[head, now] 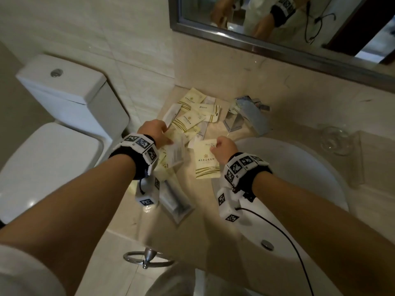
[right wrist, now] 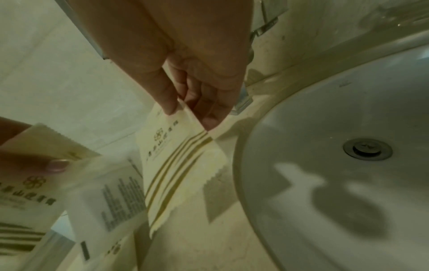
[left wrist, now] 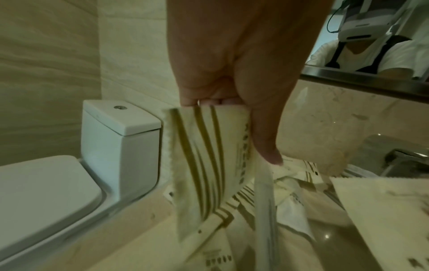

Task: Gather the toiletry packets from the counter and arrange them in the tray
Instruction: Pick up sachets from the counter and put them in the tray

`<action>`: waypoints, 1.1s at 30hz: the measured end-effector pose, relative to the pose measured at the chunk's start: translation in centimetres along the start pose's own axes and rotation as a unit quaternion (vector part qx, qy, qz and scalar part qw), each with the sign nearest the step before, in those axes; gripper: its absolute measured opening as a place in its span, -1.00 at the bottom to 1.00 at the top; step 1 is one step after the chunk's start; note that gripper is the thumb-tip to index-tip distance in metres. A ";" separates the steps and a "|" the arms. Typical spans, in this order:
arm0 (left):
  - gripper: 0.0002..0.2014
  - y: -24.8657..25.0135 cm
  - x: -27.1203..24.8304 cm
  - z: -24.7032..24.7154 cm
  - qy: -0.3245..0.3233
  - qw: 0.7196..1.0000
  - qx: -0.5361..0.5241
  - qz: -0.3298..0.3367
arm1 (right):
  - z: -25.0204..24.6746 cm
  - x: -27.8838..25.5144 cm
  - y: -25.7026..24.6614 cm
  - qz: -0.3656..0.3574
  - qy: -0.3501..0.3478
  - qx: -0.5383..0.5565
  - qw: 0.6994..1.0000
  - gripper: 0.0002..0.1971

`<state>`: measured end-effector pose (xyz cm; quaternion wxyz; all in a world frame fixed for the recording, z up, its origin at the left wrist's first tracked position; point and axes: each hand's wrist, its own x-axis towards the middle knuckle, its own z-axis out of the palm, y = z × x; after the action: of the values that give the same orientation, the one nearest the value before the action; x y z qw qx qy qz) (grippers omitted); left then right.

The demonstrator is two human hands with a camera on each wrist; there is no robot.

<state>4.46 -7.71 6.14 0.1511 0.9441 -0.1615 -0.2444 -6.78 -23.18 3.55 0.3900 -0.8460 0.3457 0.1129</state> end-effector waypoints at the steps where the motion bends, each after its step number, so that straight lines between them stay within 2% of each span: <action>1: -0.57 -0.1 -0.2 -0.4 0.000 1.000 0.007 -0.004 | -0.2 -0.2 -0.4 -0.008 0.010 -0.004 1.000 -0.94; 4: -0.59 -0.4 -0.6 -1.7 0.008 0.999 0.009 -0.030 | -0.6 -0.4 -1.1 -0.017 0.022 -0.008 1.000 -0.90; 8: -0.64 -0.9 -0.8 -3.2 0.054 0.994 -0.068 -0.065 | -1.2 -1.0 -2.4 -0.026 0.022 -0.010 0.999 -0.94; 12: -0.61 -0.7 -1.6 -4.1 0.045 0.992 -0.113 -0.024 | -1.6 -1.1 -3.7 -0.036 0.031 0.009 0.999 -0.90; 16: -0.57 0.5 -2.3 -4.3 0.030 0.990 -0.136 0.020 | -2.6 -1.2 -4.7 -0.049 0.049 0.062 0.996 -0.95; 20: -0.66 2.9 -2.6 -3.3 -0.034 0.969 -0.244 0.026 | -4.4 -2.2 -4.5 -0.056 0.088 0.112 0.988 -0.74; 23: -0.63 5.5 -3.2 -2.0 -0.105 0.939 -0.324 0.039 | -5.7 -2.7 -2.7 -0.051 0.107 0.125 0.985 -0.84; 25: -0.64 7.8 -3.8 -1.1 -0.135 0.934 -0.322 0.069 | -6.9 -3.4 -0.7 -0.039 0.136 0.105 0.984 -0.89; 28: -0.65 12.0 -4.6 0.9 -0.193 0.932 -0.287 0.106 | -9.1 -4.6 2.9 -0.016 0.164 0.103 0.981 -0.76; 31: -0.59 16.1 -5.4 3.1 -0.215 0.938 -0.224 0.153 | -11.3 -5.8 6.7 -0.001 0.182 0.117 0.976 -0.92; 33: -0.57 19.0 -6.2 4.7 -0.224 0.939 -0.183 0.187 | -12.8 -6.6 9.7 0.032 0.209 0.147 0.966 -0.91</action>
<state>-7.46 -23.49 11.66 0.3242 0.7739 -0.3172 -0.4420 -19.13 -33.74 9.52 0.4251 -0.7729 0.4589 -0.1063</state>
